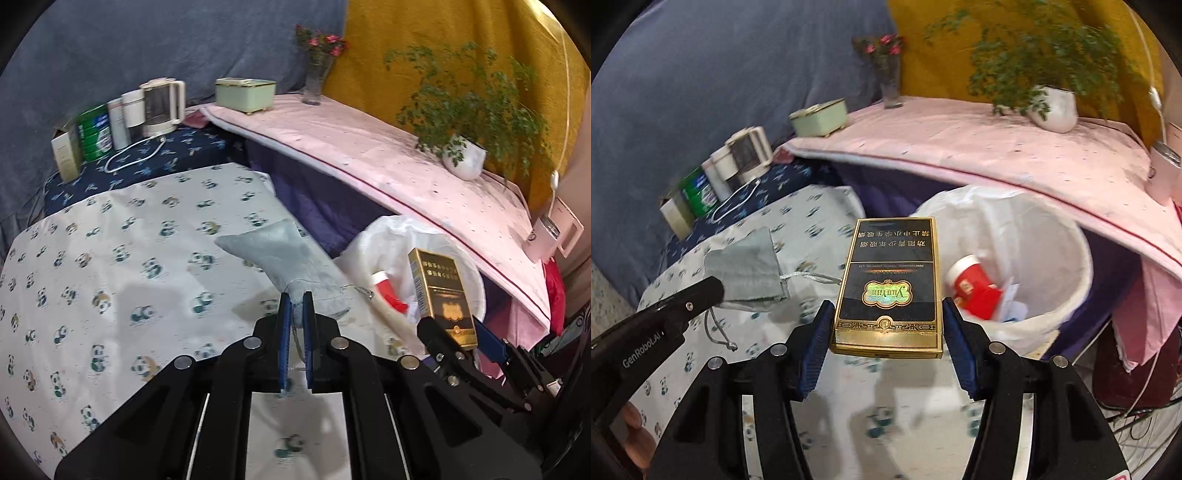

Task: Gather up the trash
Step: 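Carry the pouch with the left tool into the bin while the right tool drops the gold box there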

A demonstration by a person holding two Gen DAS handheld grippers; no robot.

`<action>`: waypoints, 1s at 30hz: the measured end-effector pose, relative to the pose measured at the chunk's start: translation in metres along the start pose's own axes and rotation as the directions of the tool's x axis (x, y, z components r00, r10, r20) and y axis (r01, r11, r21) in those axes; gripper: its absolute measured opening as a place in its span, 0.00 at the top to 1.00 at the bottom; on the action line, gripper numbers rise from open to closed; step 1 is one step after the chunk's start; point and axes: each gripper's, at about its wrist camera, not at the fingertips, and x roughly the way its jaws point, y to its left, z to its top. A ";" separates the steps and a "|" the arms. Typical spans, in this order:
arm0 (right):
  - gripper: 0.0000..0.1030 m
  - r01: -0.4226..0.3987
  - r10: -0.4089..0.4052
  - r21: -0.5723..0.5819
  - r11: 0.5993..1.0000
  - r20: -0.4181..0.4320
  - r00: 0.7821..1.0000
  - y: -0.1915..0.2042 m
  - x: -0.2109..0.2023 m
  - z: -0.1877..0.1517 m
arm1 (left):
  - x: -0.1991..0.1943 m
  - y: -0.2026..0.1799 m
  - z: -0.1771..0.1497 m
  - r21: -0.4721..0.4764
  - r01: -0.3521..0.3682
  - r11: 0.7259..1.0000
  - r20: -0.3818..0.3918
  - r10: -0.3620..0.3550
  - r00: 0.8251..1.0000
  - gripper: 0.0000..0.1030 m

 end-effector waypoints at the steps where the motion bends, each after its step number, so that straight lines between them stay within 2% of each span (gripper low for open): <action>1: 0.45 0.005 -0.005 0.006 1.000 0.005 1.000 -0.007 -0.002 0.003 | 0.000 -0.008 0.000 0.007 0.008 1.000 0.001 -0.008 1.000 0.94; 9: 0.45 0.046 -0.047 0.046 0.998 0.023 0.999 -0.059 -0.007 0.013 | 0.006 -0.045 -0.006 0.031 0.028 0.999 -0.005 -0.028 1.000 0.94; 14: 0.45 0.040 -0.041 0.038 0.998 0.012 0.999 -0.068 -0.003 0.011 | 0.007 -0.053 -0.013 0.047 0.024 0.999 -0.013 -0.024 1.000 0.94; 20: 0.45 0.036 -0.036 0.044 0.998 0.007 0.999 -0.079 0.001 0.010 | 0.025 -0.066 -0.017 0.053 0.049 0.997 -0.060 -0.045 0.997 0.94; 25: 0.45 0.038 -0.038 0.046 0.998 0.000 0.999 -0.088 0.005 0.009 | 0.040 -0.064 -0.026 0.053 -0.003 0.999 -0.079 0.007 0.997 0.94; 28: 0.45 0.030 -0.030 0.038 0.999 0.000 1.000 -0.087 0.005 0.008 | 0.032 -0.058 -0.037 0.059 -0.061 0.996 -0.047 0.063 0.997 0.94; 30: 0.45 0.021 -0.021 0.031 0.999 0.002 1.000 -0.085 0.005 0.007 | 0.022 -0.053 -0.043 0.051 -0.072 0.996 -0.027 0.073 0.997 0.94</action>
